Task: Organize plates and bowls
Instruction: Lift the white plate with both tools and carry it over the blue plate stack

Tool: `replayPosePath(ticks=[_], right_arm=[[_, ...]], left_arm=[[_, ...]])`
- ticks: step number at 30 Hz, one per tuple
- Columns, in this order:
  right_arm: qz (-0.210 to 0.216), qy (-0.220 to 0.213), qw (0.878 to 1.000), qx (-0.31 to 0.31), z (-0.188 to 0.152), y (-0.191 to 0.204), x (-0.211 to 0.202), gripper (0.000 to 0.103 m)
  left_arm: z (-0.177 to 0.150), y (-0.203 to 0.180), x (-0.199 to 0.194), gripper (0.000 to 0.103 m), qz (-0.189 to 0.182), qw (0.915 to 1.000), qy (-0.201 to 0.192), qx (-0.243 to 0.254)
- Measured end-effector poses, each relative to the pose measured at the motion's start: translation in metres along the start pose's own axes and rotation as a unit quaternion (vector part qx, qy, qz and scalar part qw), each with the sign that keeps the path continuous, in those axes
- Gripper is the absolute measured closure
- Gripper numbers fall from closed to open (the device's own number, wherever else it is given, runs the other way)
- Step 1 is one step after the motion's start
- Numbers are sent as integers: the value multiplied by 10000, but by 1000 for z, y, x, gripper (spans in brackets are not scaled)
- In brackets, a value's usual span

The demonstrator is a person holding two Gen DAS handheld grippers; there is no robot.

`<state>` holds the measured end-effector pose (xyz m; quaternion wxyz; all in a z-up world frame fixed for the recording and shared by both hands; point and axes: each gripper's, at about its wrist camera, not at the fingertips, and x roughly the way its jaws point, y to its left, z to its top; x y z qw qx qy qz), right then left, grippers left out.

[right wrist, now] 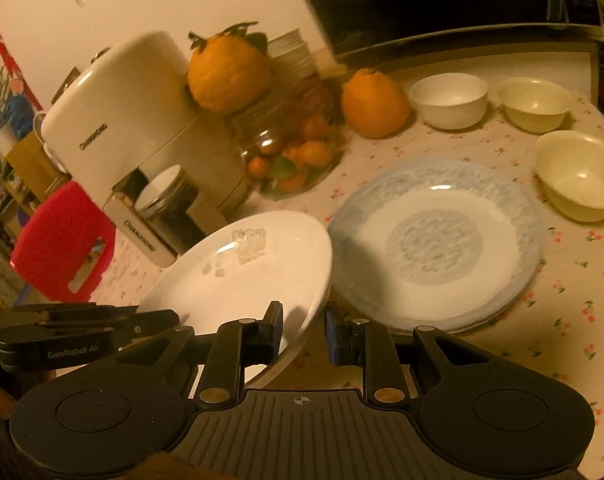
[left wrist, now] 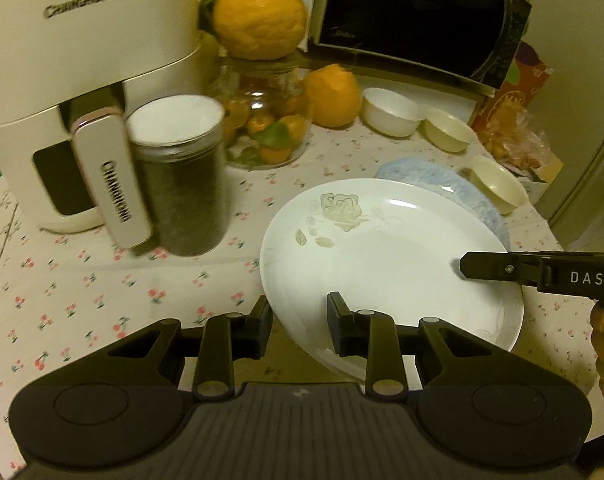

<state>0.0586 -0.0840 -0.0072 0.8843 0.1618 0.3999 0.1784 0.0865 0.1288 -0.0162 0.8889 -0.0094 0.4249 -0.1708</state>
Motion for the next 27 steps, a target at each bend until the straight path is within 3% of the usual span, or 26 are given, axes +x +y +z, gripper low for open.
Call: replayPosePath(ticks=[27], right_arm=[[-546,-323,9959,640,21,-80,-26,81]], left_arm=[[27,-68,51,79,-365,9992,-131,37]])
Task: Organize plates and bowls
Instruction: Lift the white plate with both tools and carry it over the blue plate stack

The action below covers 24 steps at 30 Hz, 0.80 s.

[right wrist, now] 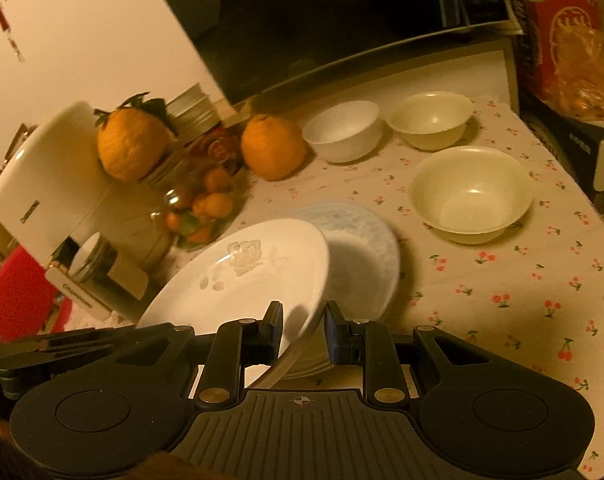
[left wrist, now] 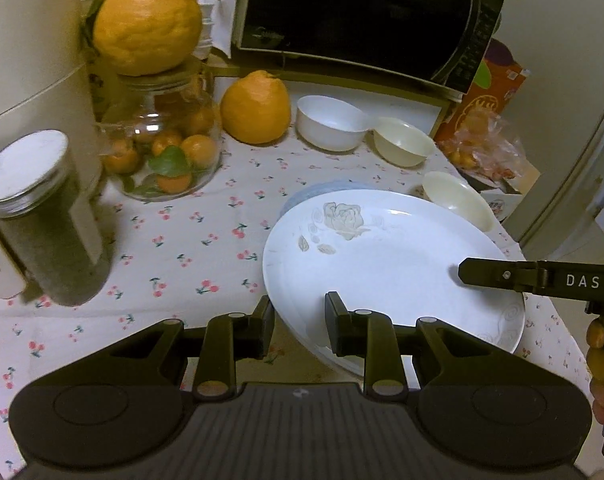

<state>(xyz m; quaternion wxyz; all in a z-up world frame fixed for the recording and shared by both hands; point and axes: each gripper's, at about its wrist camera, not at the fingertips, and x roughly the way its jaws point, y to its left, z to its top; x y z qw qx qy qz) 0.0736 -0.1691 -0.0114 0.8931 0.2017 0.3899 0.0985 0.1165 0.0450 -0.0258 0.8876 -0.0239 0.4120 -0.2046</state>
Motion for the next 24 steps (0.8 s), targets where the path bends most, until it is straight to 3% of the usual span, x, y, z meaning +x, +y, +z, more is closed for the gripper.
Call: replayPosePath(ticks=[24], right_arm=[[-332,15,9990,294,6,-22,17,81]], left_arm=[[7,-19,31,79,273,9996,-8,43]])
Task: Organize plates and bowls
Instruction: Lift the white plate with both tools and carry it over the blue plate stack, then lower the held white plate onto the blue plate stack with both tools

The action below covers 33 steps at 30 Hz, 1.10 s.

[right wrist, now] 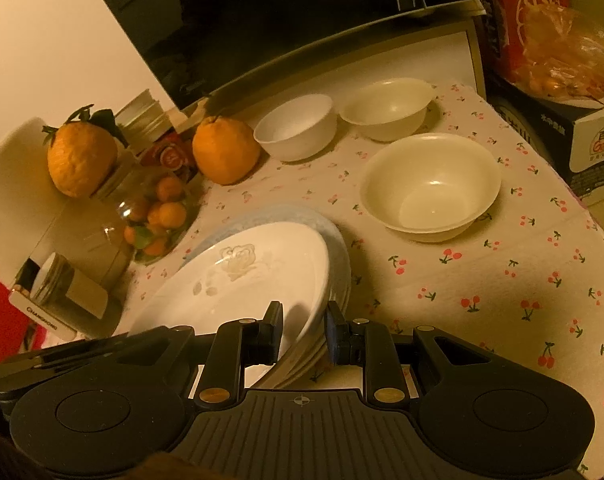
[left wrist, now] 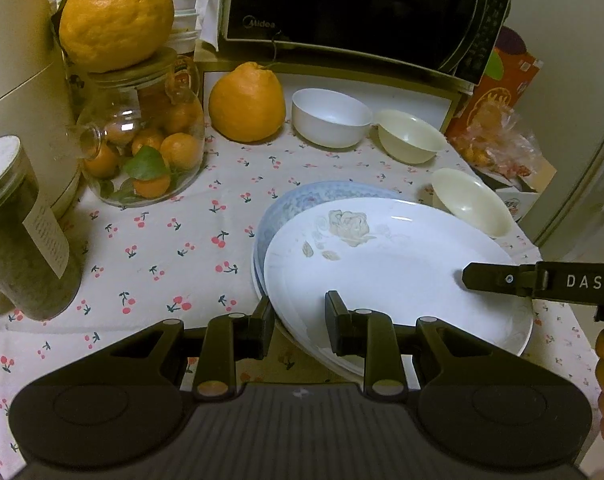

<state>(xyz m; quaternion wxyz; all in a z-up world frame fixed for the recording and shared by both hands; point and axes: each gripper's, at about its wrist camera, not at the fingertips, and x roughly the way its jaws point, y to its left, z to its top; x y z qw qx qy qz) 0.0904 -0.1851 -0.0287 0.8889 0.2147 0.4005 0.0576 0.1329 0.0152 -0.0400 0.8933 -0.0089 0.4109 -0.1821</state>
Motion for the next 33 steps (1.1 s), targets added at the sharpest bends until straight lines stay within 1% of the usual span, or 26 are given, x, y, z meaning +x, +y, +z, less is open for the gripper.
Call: replayPosePath(ticks=[4,13,26,33], right_arm=[[-35,-36,10000,2,2,0,1,82],[-174,-56,9998,-37,3,5,3,84],[-322,-79,9993,-191,5,8,4,83],[-354,-77,9991,-210,5,9,6,83]], left_arm=[[0,-1,2,79,54,10000,3,-32],[1,-6,5,78,300,9995,41,-55],[-1,-20,10,77,735,9969,19,261],[-1,-25,12,77,892,9953,0,379]])
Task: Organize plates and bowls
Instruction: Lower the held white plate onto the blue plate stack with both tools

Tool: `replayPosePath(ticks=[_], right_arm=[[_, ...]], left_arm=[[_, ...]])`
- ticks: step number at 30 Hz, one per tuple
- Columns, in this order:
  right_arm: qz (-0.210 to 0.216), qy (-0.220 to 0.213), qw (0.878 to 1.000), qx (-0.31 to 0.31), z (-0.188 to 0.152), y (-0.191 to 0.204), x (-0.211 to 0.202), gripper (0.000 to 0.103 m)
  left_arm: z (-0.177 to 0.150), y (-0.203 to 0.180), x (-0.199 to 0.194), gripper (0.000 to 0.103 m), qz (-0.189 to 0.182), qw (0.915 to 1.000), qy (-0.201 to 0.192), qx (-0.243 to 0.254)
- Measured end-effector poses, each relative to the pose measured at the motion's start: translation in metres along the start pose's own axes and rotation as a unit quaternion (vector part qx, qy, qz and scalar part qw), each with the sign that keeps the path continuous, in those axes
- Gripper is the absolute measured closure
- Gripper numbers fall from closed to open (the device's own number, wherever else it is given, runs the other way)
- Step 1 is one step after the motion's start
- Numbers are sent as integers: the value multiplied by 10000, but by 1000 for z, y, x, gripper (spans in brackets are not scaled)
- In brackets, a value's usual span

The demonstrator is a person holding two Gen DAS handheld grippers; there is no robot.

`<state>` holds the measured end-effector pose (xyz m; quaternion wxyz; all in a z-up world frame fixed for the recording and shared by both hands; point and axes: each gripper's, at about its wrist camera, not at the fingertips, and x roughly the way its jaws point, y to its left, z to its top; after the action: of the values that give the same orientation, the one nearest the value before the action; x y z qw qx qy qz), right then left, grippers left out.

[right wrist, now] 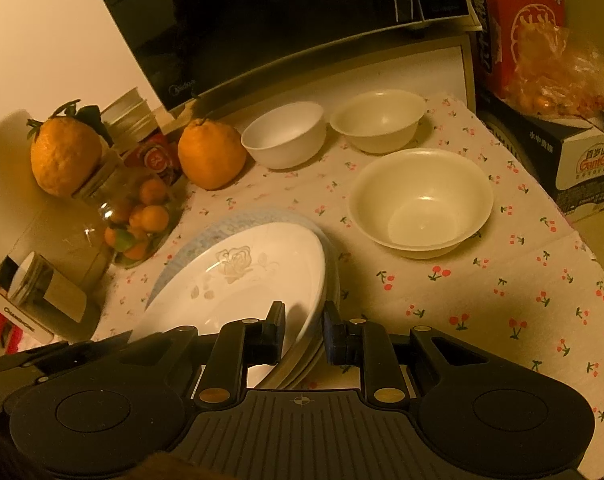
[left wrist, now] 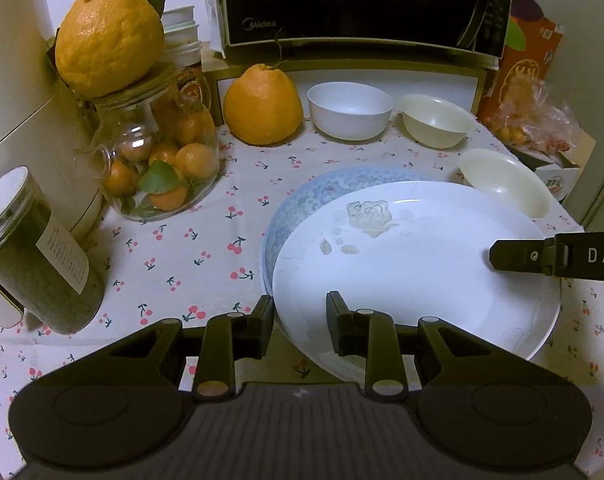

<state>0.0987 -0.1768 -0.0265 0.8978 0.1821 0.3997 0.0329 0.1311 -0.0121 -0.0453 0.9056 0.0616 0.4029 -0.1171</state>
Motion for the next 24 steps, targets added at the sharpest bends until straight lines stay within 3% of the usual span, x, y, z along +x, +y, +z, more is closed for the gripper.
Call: replayPosePath(ticks=[15,24], right_arm=[[-265,51,9980,-579,-1,11,2,83],[-223,314,9982,-454,3,9,1,83]], left_arm=[[-1,1,2,78,33,10000,1,-65],[-1,1,3,78,80,9999,-23,-86]])
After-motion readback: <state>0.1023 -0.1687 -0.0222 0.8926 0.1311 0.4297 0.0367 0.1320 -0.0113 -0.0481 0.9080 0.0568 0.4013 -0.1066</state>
